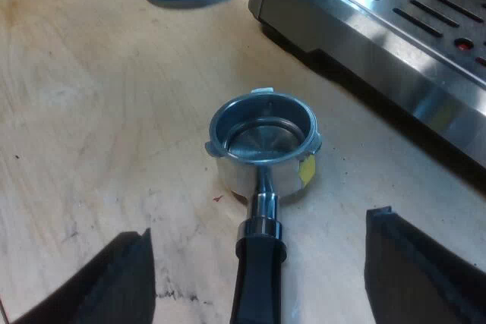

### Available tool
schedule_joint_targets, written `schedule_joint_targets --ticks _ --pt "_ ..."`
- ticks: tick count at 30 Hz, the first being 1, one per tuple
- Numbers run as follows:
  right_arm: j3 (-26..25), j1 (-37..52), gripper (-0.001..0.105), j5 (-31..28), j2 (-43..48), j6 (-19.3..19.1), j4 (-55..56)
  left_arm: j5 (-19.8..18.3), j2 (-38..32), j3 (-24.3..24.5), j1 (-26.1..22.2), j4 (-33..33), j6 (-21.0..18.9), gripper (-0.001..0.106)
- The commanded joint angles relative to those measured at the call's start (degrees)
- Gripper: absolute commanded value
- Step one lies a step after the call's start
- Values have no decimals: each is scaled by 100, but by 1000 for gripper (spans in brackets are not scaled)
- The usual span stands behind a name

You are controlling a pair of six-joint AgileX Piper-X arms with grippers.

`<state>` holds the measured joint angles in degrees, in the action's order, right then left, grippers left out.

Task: Grind coffee beans and then tamp

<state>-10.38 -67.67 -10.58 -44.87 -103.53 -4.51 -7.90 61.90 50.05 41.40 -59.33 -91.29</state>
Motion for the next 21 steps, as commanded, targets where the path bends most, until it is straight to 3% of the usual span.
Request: schedule_joint_targets --ticks 1,21 --pt "-15 0 61 55 46 -44 -83 -75 163 58 40 39 27 0" --pt "-15 0 61 55 46 -44 -83 -475 673 53 40 606 12 0"
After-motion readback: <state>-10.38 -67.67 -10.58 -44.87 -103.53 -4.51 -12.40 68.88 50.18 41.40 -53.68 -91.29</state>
